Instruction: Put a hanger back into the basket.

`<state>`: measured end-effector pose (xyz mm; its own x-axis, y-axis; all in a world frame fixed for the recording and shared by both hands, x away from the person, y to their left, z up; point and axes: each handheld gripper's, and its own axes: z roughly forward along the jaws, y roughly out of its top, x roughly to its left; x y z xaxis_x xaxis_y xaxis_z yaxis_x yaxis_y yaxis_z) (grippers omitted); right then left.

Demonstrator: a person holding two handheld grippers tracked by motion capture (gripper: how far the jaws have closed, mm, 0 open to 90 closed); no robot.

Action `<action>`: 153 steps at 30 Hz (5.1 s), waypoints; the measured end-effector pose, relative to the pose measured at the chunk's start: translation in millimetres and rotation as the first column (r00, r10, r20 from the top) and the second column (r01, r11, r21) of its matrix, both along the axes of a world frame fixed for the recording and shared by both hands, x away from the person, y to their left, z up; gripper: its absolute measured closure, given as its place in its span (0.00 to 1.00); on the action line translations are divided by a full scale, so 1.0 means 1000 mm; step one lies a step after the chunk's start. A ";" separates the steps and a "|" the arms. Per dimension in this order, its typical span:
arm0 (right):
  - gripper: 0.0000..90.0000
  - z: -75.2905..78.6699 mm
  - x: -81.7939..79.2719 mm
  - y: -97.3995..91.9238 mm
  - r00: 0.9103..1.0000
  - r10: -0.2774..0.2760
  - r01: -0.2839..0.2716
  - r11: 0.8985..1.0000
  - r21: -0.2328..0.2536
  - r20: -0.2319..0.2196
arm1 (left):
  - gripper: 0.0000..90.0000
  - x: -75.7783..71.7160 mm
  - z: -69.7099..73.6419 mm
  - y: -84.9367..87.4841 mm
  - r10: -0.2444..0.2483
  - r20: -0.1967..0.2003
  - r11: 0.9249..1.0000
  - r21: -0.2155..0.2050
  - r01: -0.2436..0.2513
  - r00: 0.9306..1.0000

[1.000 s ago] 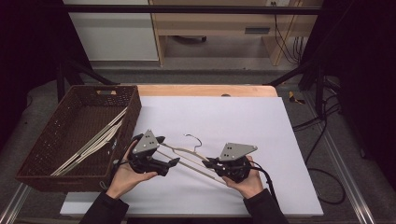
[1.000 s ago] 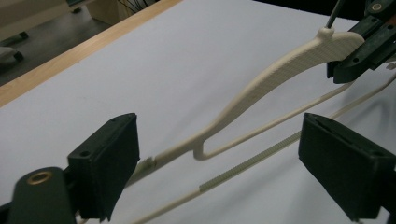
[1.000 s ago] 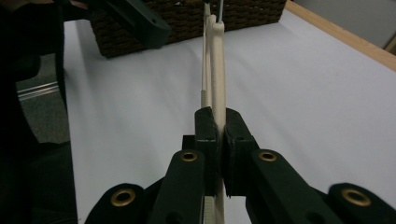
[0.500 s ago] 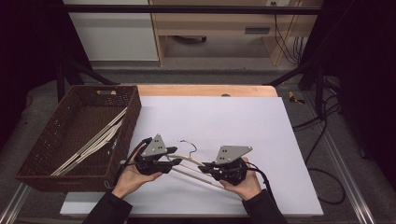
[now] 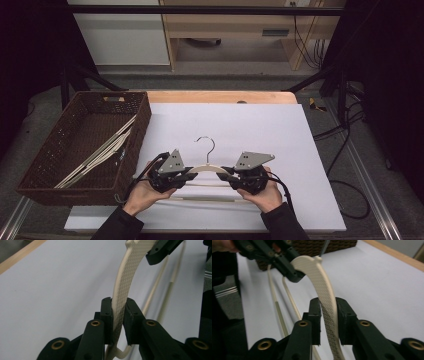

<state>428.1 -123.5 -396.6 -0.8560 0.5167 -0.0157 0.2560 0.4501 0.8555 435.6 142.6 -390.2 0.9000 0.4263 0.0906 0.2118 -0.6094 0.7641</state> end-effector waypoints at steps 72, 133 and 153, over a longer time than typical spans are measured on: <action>0.06 -0.002 0.003 -0.112 0.903 -0.429 0.420 0.879 0.228 -0.012 | 0.96 0.030 0.143 0.172 0.344 0.134 0.930 -0.183 -0.318 0.929; 0.06 -0.004 0.004 -0.106 0.905 -0.425 0.416 0.882 0.222 -0.011 | 0.65 0.038 0.038 0.273 0.546 0.061 0.834 0.053 -0.549 0.835; 0.05 -0.002 0.002 -0.109 0.911 -0.412 0.402 0.884 0.239 -0.006 | 0.10 0.003 0.065 0.174 0.481 0.043 0.814 -0.392 -0.428 0.876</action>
<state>429.8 -232.9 -398.5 -0.5710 0.8131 0.1134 0.3345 0.1043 0.9366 438.7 316.3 -324.7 0.5853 0.8096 -0.0448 0.2750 -0.1463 0.9502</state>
